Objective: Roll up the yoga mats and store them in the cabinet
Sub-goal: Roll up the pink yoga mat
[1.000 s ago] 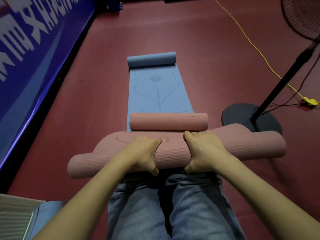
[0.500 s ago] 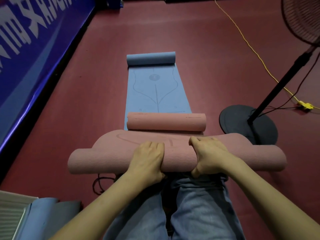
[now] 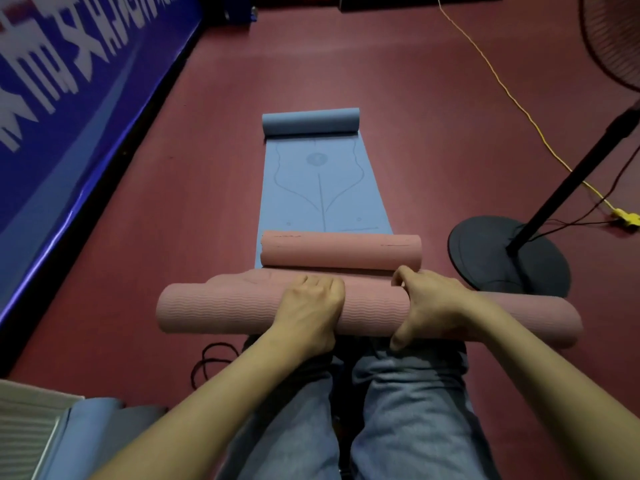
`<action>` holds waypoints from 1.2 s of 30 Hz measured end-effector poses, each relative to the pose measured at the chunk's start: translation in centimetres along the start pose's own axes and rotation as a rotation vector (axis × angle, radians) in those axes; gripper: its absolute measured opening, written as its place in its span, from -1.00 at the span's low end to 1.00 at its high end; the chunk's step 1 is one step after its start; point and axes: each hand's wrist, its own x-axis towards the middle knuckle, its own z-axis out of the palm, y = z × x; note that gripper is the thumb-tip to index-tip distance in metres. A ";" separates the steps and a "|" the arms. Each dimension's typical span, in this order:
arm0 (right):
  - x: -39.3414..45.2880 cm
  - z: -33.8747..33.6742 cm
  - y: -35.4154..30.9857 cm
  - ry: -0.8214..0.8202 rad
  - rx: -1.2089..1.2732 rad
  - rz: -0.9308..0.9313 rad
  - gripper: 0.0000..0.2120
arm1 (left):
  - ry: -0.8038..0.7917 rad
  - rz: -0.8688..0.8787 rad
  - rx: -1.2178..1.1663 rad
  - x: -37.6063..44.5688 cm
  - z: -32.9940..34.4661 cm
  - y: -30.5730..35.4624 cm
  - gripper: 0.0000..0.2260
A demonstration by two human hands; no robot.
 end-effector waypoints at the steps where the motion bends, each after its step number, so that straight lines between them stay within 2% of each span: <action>1: -0.1 0.6 0.3 0.048 0.005 -0.015 -0.03 | -0.028 0.016 0.004 0.2 -0.5 0.0 -0.62; 4: -0.1 2.0 0.7 0.183 -0.054 -0.064 -0.17 | -0.091 0.033 -0.019 1.4 -1.6 -0.5 -0.64; 6: 0.1 2.3 0.6 0.243 -0.129 -0.083 -0.20 | -0.159 0.026 -0.034 2.5 -2.3 -1.2 -0.55; 8: 0.4 2.3 0.3 0.267 -0.192 -0.092 -0.21 | -0.247 0.025 -0.058 3.6 -2.8 -1.7 -0.45; 10: 0.7 2.1 0.1 0.277 -0.210 -0.092 -0.25 | -0.299 0.016 -0.085 4.4 -3.1 -2.0 -0.43; 13: 0.9 1.9 0.1 0.288 -0.200 -0.085 -0.30 | -0.285 -0.001 -0.105 4.4 -2.7 -2.1 -0.42; 17: 0.2 1.2 -0.1 0.221 -0.233 -0.103 -0.25 | -0.225 -0.003 -0.110 2.7 -2.2 -1.6 -0.45; 30: -9.5 4.8 -2.9 0.071 -0.153 -0.097 -0.42 | -0.334 0.028 -0.115 -6.8 -4.3 1.8 -0.57; 33: -8.6 4.8 -2.8 0.033 -0.143 -0.085 -0.38 | -0.340 -0.003 -0.096 -6.7 -4.1 1.7 -0.52; 36: -6.9 3.4 -2.4 -0.084 -0.102 -0.080 -0.31 | -0.339 -0.020 -0.144 -5.9 -4.0 1.3 -0.39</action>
